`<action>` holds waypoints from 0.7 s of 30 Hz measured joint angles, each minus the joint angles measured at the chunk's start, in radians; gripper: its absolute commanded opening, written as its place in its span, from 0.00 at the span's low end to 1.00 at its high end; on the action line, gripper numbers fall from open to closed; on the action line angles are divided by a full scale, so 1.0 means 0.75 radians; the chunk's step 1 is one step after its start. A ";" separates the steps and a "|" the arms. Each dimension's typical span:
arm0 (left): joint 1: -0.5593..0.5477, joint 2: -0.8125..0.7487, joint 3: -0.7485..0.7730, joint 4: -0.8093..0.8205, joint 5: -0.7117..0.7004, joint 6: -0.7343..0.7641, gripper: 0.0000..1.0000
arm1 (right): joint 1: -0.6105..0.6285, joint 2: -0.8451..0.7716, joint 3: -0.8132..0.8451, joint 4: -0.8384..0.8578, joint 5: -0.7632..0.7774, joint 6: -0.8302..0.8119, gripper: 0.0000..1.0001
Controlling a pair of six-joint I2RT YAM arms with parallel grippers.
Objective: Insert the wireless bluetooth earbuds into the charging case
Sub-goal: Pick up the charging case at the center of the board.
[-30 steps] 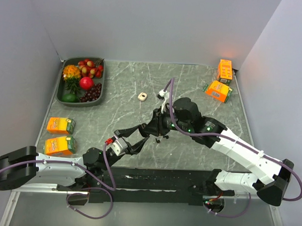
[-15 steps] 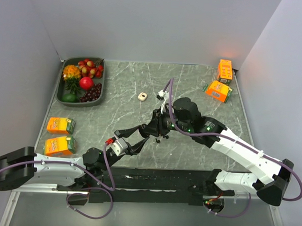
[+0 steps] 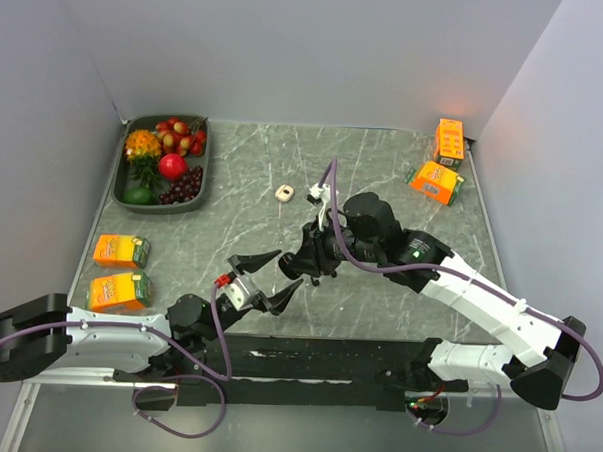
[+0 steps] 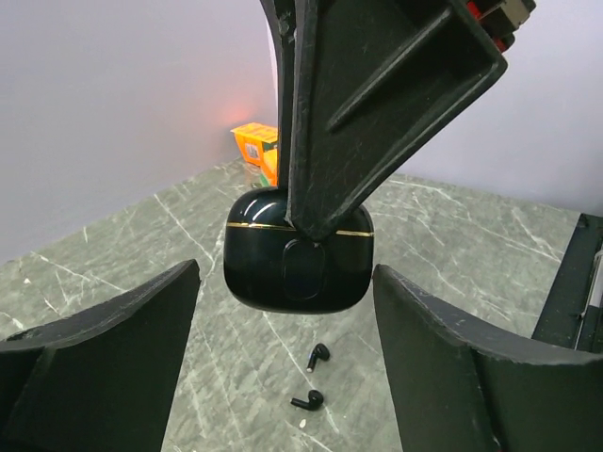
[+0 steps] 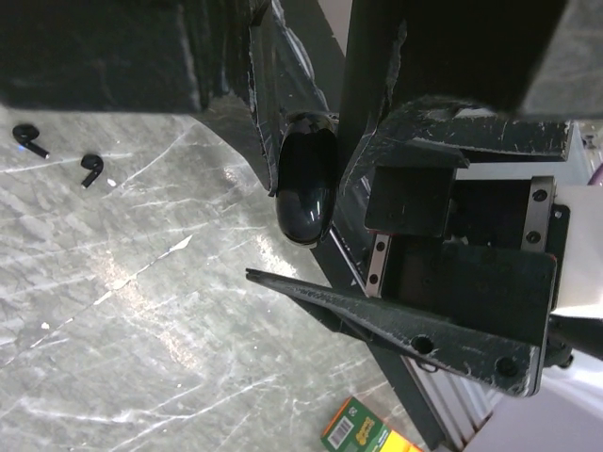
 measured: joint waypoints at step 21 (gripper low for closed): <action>0.000 0.000 0.013 -0.061 0.067 -0.020 0.22 | -0.003 0.027 0.003 -0.034 -0.049 -0.051 0.00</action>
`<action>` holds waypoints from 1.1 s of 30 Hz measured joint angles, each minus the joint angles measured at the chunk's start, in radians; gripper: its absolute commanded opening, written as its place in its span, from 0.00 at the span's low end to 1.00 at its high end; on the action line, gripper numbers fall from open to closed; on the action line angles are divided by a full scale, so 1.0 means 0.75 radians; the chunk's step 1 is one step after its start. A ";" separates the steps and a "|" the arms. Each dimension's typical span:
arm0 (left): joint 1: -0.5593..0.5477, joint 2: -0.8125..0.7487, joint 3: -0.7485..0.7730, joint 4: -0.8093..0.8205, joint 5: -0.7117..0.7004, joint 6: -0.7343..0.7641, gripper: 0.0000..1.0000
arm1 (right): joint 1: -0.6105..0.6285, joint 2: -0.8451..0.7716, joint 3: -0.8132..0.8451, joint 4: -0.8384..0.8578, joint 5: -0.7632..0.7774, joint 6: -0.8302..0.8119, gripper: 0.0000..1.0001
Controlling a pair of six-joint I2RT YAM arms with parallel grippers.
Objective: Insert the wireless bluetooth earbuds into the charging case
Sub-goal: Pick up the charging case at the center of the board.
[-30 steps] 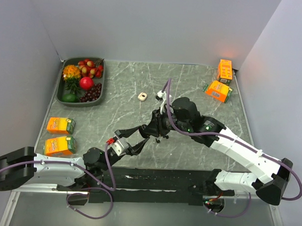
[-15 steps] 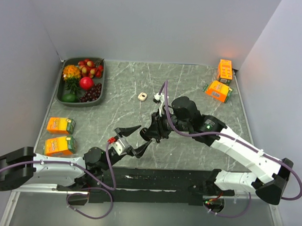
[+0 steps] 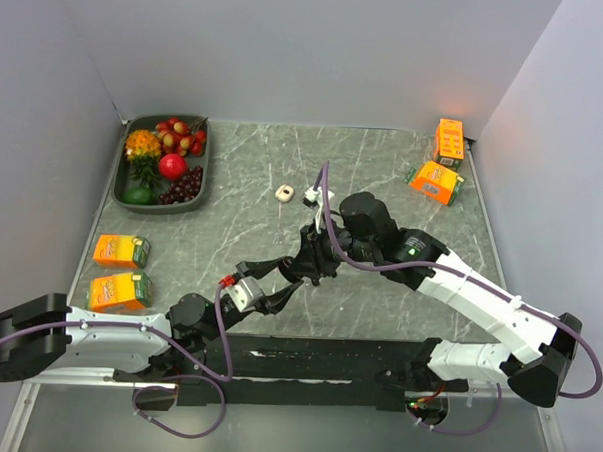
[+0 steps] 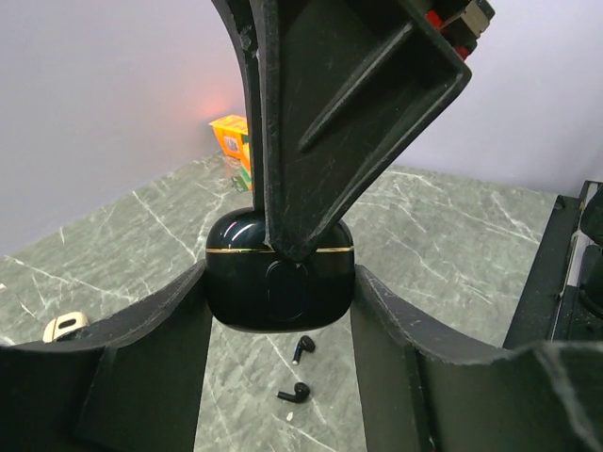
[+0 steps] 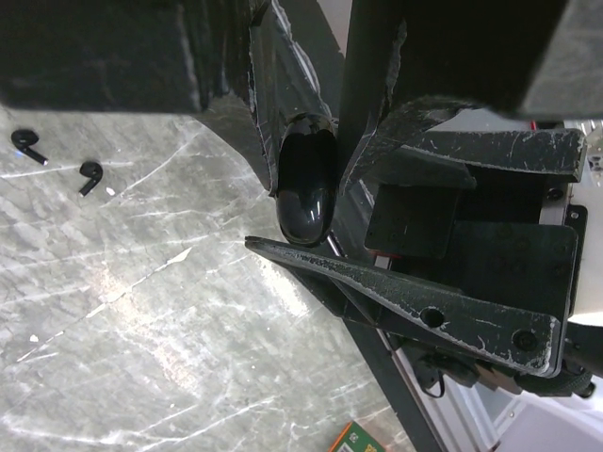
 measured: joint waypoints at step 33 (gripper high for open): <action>-0.001 0.010 0.000 0.013 -0.027 0.000 0.01 | 0.000 -0.005 0.050 -0.024 0.109 0.026 0.54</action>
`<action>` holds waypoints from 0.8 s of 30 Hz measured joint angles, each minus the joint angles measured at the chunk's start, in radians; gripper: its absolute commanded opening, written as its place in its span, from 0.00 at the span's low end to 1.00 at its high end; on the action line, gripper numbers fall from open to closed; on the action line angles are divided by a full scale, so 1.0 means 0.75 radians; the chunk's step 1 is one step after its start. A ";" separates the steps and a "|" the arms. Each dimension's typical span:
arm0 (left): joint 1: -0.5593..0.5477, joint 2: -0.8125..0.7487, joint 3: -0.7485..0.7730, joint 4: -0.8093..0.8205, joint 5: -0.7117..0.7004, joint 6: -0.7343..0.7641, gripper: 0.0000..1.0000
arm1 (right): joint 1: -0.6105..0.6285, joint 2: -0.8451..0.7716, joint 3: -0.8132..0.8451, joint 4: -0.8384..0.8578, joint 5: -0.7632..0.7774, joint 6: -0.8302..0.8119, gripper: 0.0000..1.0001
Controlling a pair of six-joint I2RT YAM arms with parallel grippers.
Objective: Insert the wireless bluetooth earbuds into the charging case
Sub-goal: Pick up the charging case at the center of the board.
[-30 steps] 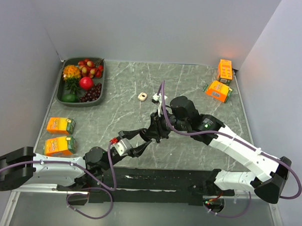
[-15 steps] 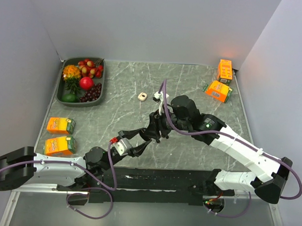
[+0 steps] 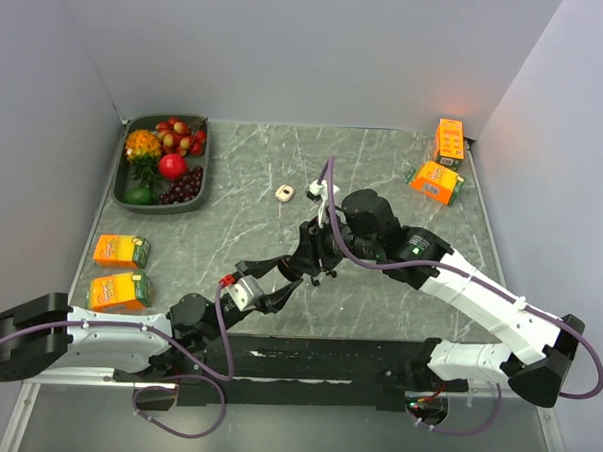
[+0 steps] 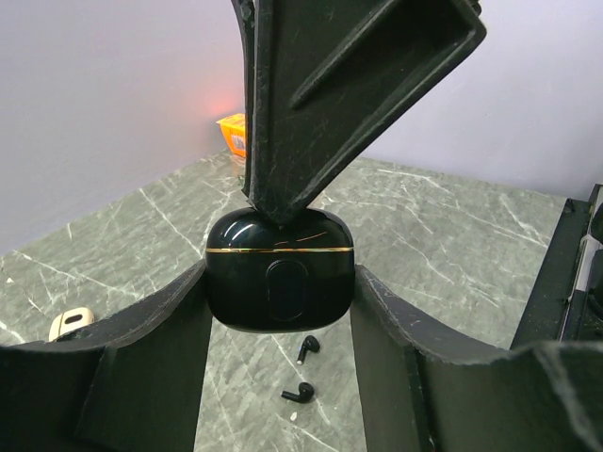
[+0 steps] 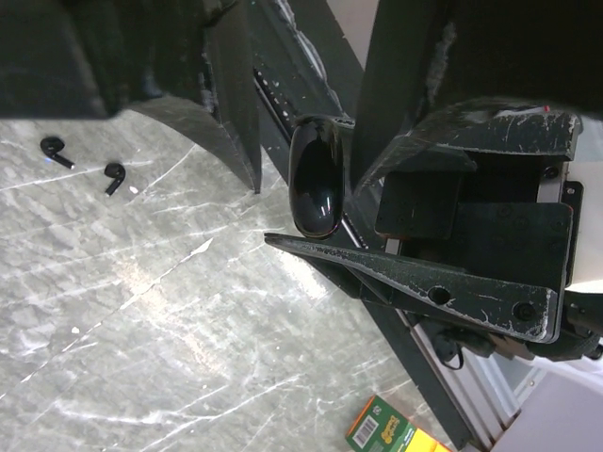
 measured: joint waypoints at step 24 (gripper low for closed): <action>-0.002 -0.001 0.000 0.024 -0.016 0.001 0.01 | -0.002 0.031 0.000 0.002 -0.070 0.005 0.46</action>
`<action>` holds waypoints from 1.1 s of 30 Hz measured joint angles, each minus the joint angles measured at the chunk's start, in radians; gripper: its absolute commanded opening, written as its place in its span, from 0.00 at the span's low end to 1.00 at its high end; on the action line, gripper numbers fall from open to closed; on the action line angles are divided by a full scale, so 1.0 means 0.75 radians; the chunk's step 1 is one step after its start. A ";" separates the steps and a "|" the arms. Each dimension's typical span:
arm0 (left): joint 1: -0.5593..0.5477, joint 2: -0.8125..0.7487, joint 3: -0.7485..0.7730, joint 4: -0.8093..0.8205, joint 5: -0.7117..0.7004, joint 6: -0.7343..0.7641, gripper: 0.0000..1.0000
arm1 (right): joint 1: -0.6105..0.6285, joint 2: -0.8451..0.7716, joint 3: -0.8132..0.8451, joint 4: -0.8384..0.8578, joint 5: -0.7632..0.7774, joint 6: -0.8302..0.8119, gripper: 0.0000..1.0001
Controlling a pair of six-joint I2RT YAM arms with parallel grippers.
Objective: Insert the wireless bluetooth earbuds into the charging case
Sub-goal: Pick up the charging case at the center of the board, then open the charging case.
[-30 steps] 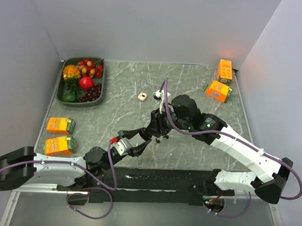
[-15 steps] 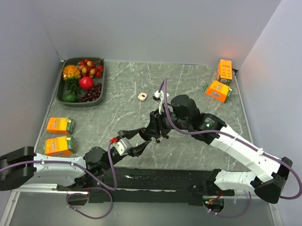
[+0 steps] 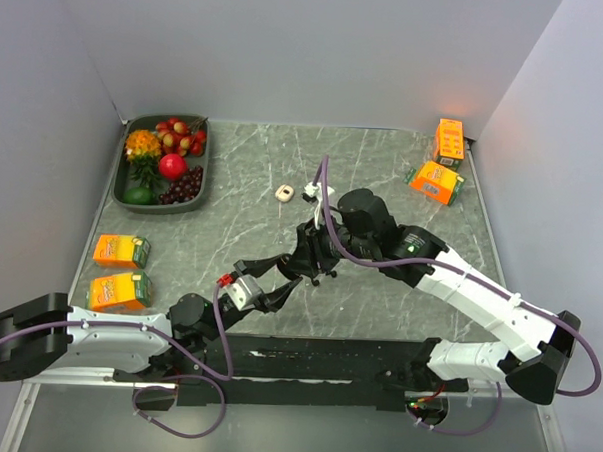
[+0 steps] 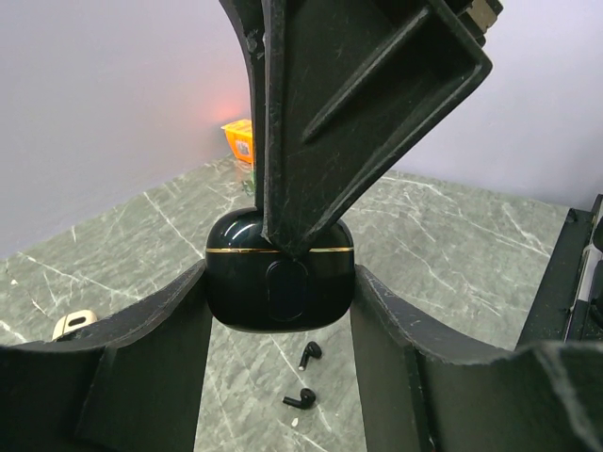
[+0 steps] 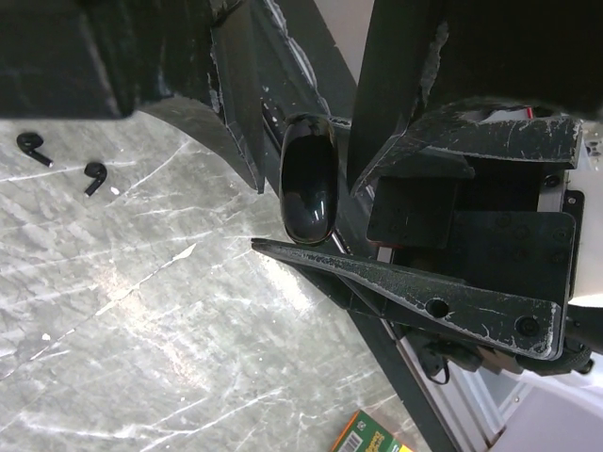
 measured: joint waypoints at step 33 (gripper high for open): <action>-0.013 -0.001 -0.025 0.151 -0.017 0.060 0.01 | -0.168 -0.067 -0.163 0.305 -0.392 0.187 0.00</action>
